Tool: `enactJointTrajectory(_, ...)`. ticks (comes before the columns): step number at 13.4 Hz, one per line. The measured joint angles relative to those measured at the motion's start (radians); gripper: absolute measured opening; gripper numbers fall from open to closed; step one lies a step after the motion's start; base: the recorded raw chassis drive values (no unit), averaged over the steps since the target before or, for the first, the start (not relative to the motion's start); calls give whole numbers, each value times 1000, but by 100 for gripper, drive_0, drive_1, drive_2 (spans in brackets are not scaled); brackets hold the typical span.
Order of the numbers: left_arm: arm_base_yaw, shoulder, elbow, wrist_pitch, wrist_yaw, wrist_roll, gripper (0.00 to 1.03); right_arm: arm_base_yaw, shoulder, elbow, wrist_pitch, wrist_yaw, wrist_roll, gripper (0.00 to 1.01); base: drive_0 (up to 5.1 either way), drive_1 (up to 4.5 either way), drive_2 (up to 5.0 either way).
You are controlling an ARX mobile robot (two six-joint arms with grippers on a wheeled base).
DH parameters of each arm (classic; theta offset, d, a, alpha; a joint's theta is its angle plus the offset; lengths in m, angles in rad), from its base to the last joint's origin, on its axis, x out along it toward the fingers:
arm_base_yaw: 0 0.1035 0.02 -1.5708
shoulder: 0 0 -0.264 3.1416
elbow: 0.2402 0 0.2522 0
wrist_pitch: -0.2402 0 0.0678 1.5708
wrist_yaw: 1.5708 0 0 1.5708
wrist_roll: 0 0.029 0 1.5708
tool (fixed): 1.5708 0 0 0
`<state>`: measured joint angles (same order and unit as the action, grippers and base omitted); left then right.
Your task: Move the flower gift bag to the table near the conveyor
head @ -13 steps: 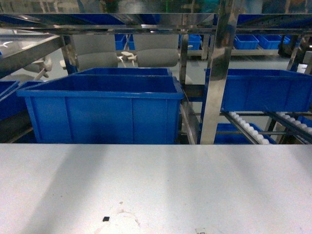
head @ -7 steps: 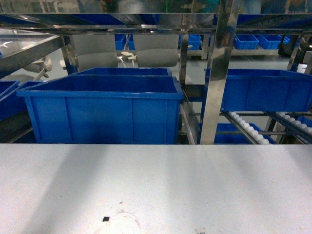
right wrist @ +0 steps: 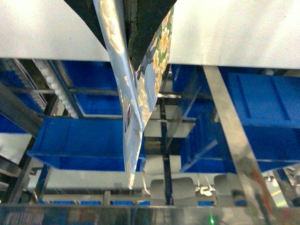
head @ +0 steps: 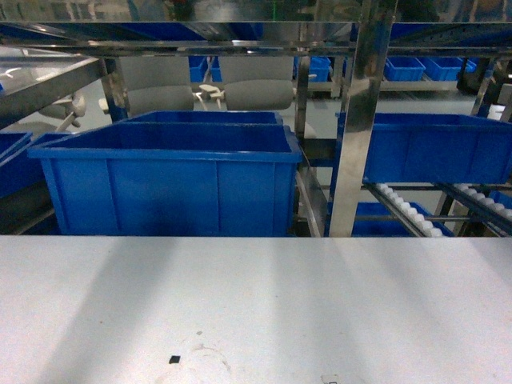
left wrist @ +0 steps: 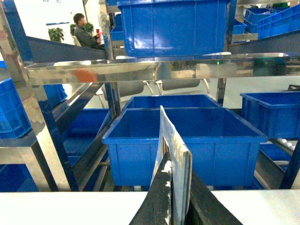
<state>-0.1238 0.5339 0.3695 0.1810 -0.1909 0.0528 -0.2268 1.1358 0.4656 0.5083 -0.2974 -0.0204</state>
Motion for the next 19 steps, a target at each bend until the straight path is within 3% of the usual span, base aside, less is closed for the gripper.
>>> enactJointTrajectory(2,0,0,0,0,0,0,2,-51,171,6,58,-14,-31,2,0,0,0)
enactJointTrajectory(6,0,0,0,0,0,0,2,-97,428,21,96,-74,-103,2,0,0,0)
enactJointTrajectory(8,0,0,0,0,0,0,2,-136,513,26,94,-77,-142,2,0,0,0)
enactJointTrajectory(11,0,0,0,0,0,0,2,-147,564,29,108,-94,-196,2,0,0,0)
enactJointTrajectory(13,0,0,0,0,0,0,2,-146,568,18,121,-94,-214,2,0,0,0)
enactJointTrajectory(14,0,0,0,0,0,0,2,-147,550,5,100,-103,-221,7,0,0,0)
enactJointTrajectory(17,0,0,0,0,0,0,2,-146,429,-10,35,-106,-209,48,0,0,0)
enactJointTrajectory(19,0,0,0,0,0,0,2,-148,338,-8,-8,-104,-183,73,0,0,0)
